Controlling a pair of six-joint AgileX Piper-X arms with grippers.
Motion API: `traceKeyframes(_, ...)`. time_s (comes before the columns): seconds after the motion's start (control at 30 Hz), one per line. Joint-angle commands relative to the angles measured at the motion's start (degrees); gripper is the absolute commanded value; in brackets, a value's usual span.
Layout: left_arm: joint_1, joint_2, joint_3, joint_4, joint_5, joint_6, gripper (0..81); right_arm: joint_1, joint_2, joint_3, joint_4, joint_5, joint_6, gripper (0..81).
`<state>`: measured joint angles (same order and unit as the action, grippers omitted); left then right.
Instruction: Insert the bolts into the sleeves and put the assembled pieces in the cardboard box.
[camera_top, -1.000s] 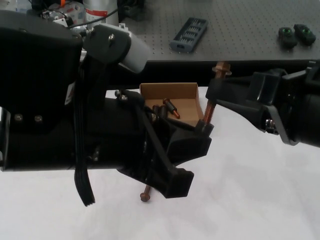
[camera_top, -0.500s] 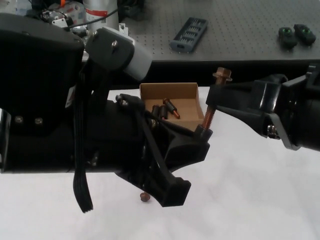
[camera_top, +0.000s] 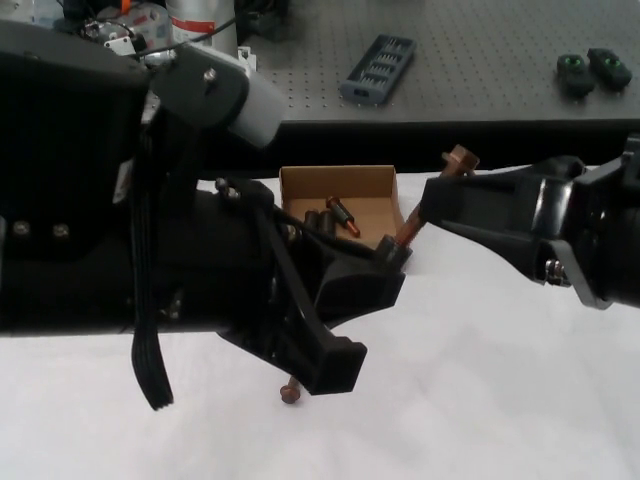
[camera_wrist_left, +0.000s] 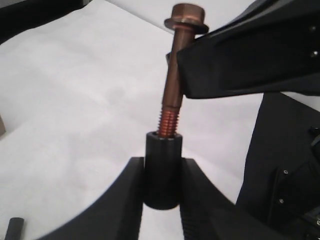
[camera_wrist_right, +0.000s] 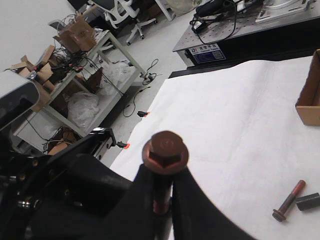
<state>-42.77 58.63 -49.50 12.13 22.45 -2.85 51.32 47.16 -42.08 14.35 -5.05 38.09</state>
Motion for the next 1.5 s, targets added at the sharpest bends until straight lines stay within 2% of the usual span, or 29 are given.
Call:
traceKeyframes(0.0, 1.53, -1.82, -0.4, -1.88, -3.57, -0.97, 0.6, 0.15, -0.89, -0.25, 1.83, 0.36, -0.87, 1.9)
traceKeyframes(0.3, 1.51, -1.92, -0.4, -2.0, -3.69, -2.05, 0.6, 0.15, -0.89, -0.25, 1.15, 0.02, -1.01, 1.9)
traceKeyframes(0.43, 1.4, -1.92, -0.4, -2.0, -0.23, -3.58, 0.6, 0.15, -0.89, -0.25, 1.15, 0.02, -1.94, 1.9)
traceKeyframes(0.57, 1.38, -1.92, -0.4, -2.0, 0.5, -3.58, 0.6, 0.15, -0.89, -0.25, 1.15, -0.16, -1.92, 1.9)
traceKeyframes(0.77, 1.38, -1.92, -0.4, -6.53, 3.16, -3.58, 0.6, 0.15, 1.17, -0.1, 1.15, -6.64, -1.71, 1.9)
traceKeyframes(1.1, 1.38, -1.92, -0.4, -7.06, 3.16, -4.1, 0.6, 0.15, 1.36, -0.1, 0.65, -7.3, -1.72, 1.9)
traceKeyframes(1.47, 1.38, -1.92, -0.4, -7.06, 6.93, -4.93, 0.6, 0.15, 2.18, -0.1, 0.66, -8.48, -1.72, 1.9)
